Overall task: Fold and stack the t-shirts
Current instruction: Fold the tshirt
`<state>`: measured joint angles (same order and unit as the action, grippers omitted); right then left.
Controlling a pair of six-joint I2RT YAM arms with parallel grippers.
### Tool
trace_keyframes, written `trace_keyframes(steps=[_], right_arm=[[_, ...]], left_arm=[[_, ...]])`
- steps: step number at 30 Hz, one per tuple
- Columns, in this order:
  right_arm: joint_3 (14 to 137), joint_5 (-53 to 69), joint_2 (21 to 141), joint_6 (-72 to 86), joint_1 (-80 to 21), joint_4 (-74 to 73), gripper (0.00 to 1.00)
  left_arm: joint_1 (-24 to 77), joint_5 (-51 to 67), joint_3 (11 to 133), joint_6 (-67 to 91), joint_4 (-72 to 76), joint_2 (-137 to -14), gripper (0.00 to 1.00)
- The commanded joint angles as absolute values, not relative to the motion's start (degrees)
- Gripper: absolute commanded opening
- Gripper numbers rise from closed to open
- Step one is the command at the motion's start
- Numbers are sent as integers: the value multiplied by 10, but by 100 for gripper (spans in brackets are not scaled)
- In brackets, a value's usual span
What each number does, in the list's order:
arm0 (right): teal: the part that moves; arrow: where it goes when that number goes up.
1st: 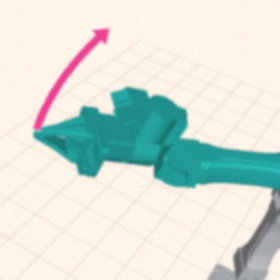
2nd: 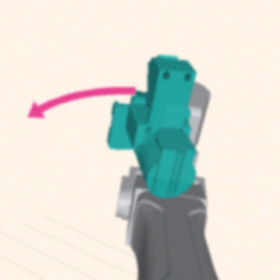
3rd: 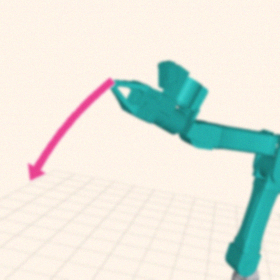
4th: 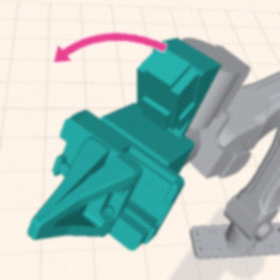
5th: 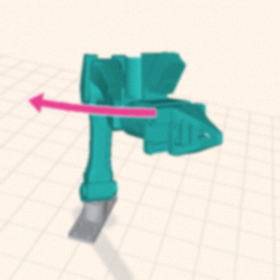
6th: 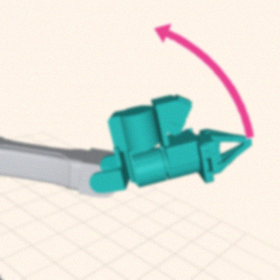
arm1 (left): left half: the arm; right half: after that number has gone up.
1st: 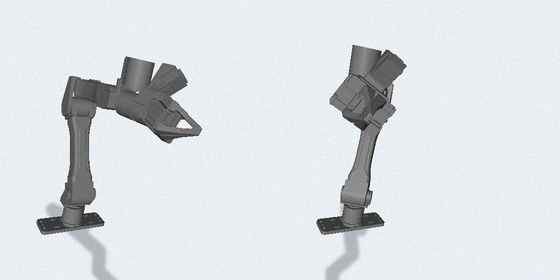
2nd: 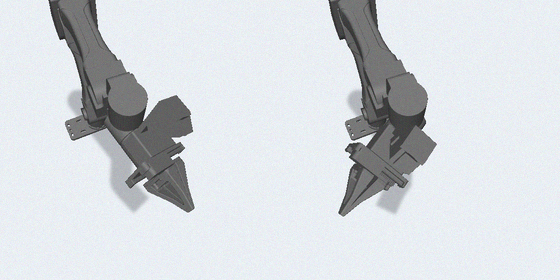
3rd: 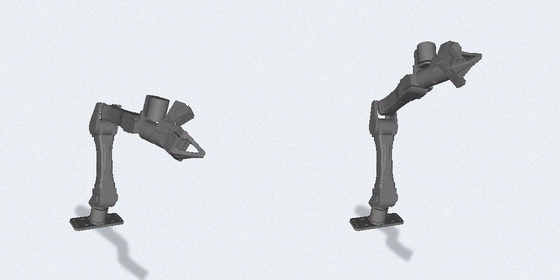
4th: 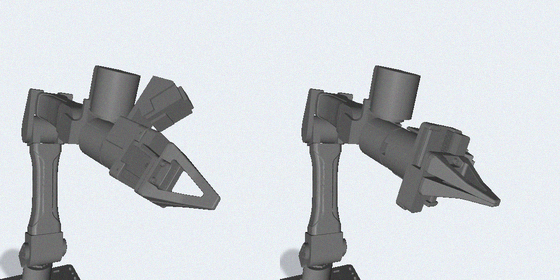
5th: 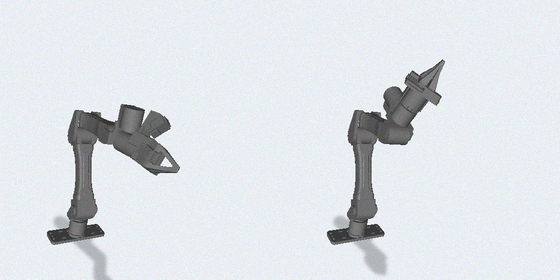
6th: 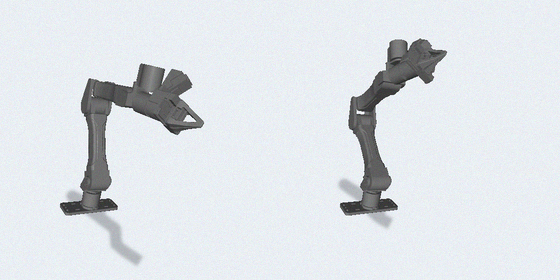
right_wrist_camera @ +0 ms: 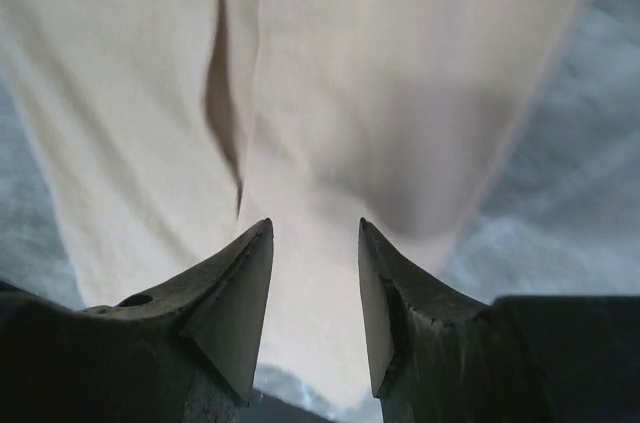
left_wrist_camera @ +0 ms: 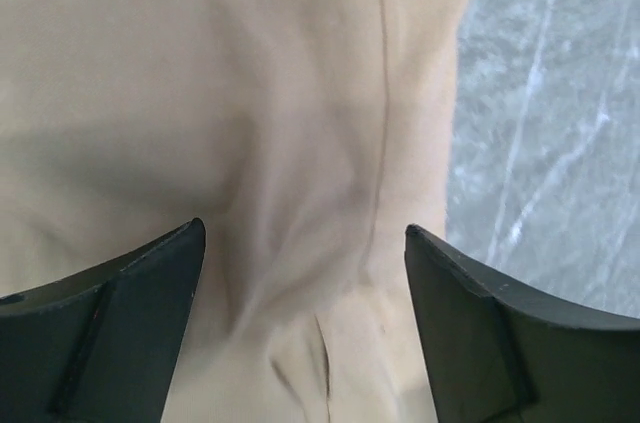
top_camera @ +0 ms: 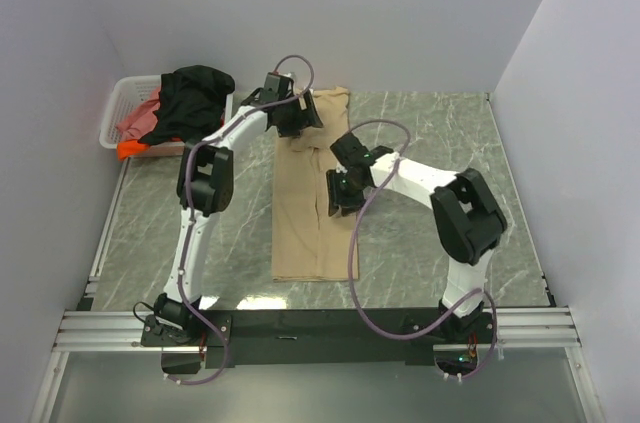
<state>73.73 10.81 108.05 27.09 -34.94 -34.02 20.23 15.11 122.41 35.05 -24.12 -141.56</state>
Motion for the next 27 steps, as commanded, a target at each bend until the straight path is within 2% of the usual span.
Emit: trace_keyframes(steps=[1,5,11,14,20,27], right_arm=[[733,75,985,261,-351,-374,47],[676,63,915,287,-368,-396,47],[546,55,834,365,-415,-378,47],[495,54,803,410,-447,-360,47],[432,44,783,485,-489,-333,47],[428,37,809,480,-490,-303,47]], left_arm=[[200,139,1192,336,-203,-1290,88],[217,104,1030,329,-184,-1126,88],[279,41,672,364,-192,-932,87],[315,26,544,400,-187,-840,86],[350,6,409,458,-238,-693,86],[361,2,341,495,-293,-600,86]])
